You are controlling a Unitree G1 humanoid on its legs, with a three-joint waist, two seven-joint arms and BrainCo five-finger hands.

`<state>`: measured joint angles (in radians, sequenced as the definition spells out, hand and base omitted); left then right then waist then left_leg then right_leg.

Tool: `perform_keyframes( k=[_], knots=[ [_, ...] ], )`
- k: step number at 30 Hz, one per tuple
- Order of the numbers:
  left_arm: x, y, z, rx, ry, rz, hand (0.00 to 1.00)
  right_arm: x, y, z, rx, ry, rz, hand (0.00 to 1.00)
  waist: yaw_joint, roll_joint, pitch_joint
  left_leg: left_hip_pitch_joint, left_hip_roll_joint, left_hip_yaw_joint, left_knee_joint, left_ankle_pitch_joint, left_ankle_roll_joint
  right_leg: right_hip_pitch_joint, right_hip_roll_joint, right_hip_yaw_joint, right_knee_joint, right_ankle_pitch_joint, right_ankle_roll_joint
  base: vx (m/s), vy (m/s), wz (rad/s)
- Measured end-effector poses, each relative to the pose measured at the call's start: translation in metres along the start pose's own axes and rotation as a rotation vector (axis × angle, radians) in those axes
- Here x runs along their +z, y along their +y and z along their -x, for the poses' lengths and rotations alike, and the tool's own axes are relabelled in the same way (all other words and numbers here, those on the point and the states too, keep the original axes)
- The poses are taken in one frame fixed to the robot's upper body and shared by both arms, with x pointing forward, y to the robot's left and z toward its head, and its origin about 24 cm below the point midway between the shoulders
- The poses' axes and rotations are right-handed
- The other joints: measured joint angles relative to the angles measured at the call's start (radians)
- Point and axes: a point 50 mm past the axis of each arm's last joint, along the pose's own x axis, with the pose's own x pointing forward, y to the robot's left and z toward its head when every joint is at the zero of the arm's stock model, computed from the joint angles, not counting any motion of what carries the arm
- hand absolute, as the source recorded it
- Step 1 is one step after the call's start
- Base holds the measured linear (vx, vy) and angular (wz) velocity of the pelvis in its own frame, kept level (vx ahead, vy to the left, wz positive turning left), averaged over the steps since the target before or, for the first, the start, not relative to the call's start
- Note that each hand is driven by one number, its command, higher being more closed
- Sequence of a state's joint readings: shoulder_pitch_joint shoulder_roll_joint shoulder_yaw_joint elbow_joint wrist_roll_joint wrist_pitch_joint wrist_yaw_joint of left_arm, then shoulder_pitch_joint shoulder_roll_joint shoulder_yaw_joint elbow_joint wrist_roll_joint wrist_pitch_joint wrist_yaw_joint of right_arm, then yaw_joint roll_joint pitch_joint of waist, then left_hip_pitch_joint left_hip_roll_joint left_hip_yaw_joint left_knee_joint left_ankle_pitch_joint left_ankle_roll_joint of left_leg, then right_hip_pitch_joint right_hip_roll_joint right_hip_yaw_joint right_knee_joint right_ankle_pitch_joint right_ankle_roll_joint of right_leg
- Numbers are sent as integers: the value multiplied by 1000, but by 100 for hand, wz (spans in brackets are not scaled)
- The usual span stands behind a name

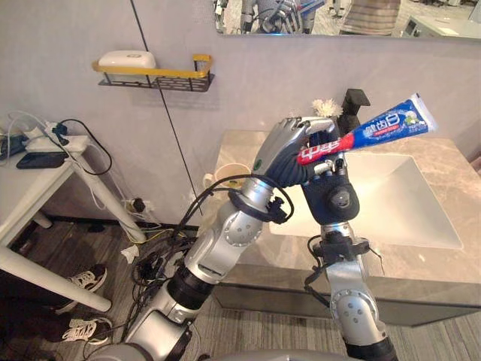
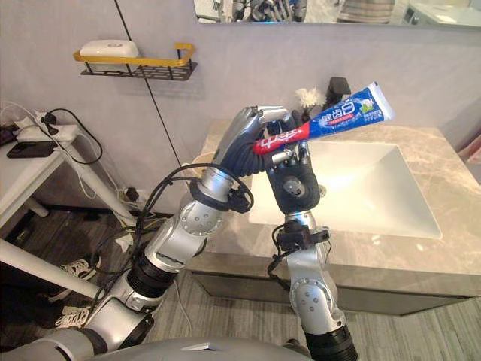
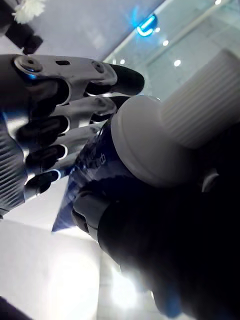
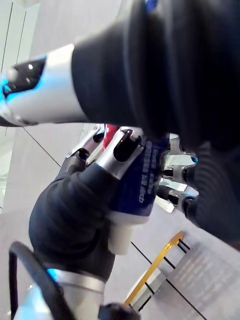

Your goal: Organize washtable

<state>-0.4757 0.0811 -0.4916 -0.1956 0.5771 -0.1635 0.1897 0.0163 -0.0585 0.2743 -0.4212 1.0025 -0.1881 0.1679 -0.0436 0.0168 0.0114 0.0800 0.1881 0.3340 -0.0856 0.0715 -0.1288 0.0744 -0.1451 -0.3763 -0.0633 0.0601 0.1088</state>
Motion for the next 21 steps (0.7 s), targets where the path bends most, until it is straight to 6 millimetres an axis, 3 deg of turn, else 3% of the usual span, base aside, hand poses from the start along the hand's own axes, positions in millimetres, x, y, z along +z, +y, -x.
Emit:
perform_keyframes(
  k=[13,21],
  knots=[
    [-4,-7,13,-2,38,23,100,26,-8,-5,-47,-123,65,0,1,1,-1,0,0,0,-2,4,2,-1,1,1,-1,2,0,0,0,0],
    [-10,2,16,27,66,5,100,40,-15,-3,-83,-175,110,0,0,1,-1,3,0,2,-2,4,2,0,1,4,0,3,0,0,0,0]
  ],
)
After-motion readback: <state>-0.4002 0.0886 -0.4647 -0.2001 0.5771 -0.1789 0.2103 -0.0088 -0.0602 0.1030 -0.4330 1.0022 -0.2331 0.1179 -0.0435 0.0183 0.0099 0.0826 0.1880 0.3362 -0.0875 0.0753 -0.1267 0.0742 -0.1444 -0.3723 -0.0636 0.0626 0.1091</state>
